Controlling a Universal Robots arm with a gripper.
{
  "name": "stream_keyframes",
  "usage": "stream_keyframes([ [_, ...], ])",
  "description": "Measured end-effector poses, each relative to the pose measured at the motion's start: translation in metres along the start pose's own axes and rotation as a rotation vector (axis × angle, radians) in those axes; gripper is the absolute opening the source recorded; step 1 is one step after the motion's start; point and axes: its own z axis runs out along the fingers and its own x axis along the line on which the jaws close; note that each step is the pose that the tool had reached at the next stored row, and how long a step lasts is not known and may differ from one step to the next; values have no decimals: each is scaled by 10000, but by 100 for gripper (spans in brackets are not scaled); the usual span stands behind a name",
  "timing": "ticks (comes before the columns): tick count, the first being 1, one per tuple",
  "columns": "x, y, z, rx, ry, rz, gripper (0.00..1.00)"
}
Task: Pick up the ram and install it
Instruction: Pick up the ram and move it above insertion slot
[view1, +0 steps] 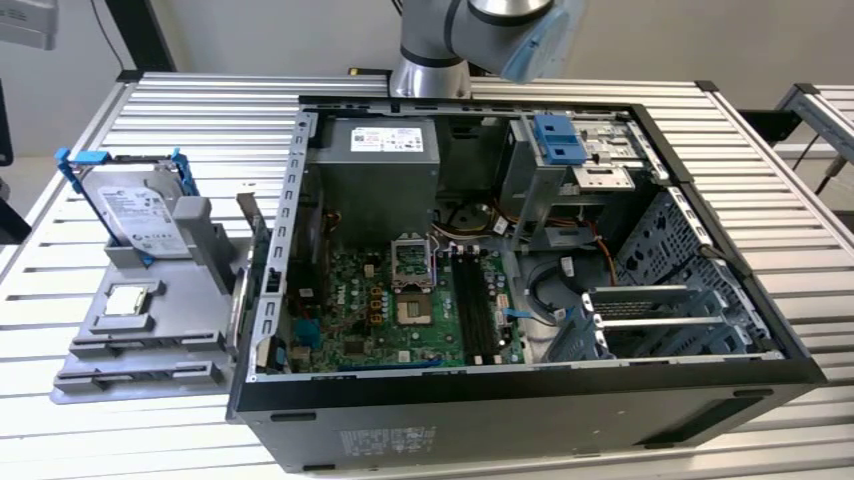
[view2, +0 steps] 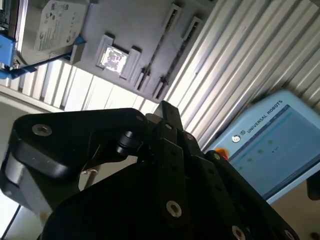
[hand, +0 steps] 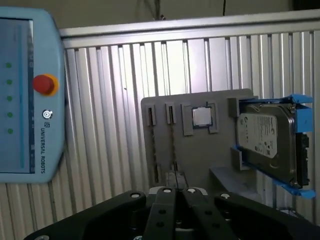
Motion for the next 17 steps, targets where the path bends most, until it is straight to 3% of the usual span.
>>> stream_keyframes([
  [8, 0, 0, 16, 72, -5, -1402, 0],
  [17, 0, -2, 16, 68, -5, -1503, 0],
])
